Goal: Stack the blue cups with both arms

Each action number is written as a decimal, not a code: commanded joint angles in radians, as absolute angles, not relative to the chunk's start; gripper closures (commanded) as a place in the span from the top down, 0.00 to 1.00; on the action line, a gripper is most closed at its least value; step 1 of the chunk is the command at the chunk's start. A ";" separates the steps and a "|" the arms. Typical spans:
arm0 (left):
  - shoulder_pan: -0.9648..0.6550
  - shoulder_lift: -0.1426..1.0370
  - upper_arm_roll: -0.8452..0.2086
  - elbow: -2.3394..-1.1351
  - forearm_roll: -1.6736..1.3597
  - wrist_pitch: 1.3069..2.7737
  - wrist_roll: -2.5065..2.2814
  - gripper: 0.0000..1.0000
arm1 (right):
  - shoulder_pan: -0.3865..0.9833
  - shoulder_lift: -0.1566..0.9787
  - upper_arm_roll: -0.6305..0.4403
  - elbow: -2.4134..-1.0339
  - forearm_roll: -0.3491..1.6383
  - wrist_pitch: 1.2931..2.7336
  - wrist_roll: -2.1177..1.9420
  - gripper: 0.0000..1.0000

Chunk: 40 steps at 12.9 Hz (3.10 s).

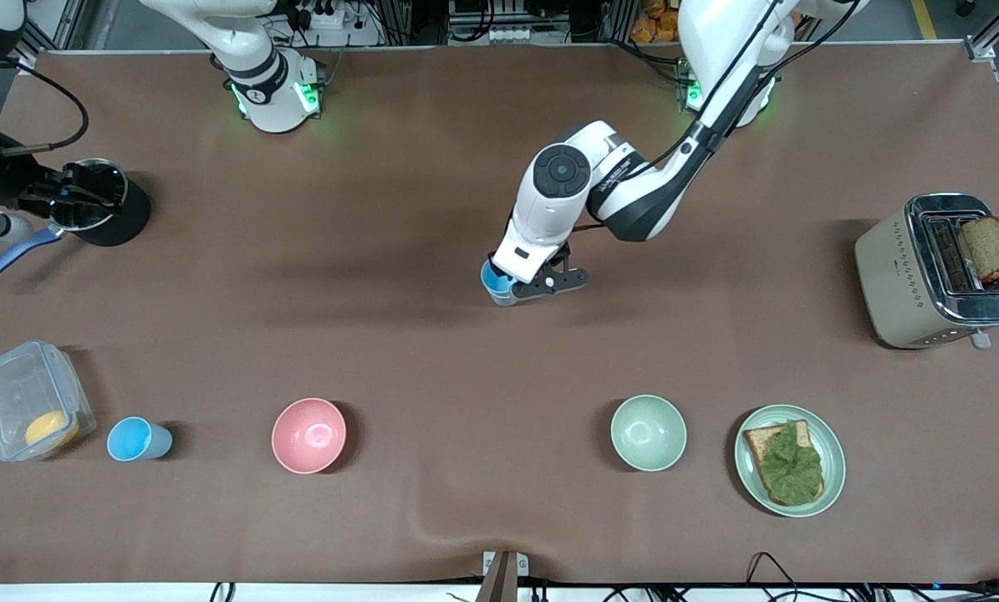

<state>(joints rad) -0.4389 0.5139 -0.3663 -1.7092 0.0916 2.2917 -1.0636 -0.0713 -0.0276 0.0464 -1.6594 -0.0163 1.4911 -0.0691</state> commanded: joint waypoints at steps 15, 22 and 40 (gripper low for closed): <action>-0.034 0.020 -0.203 -1.620 0.015 1.712 -0.334 1.00 | -0.087 -0.038 0.060 -1.591 -0.034 1.488 -0.072 1.00; 0.011 -0.006 -0.123 -1.591 -0.026 1.649 -0.117 1.00 | -0.084 -0.038 0.061 -1.588 -0.021 1.520 -0.077 1.00; 0.014 0.006 -0.126 -1.532 -0.031 1.513 -0.087 1.00 | 0.077 -0.002 0.066 -1.588 -0.020 1.473 -0.081 1.00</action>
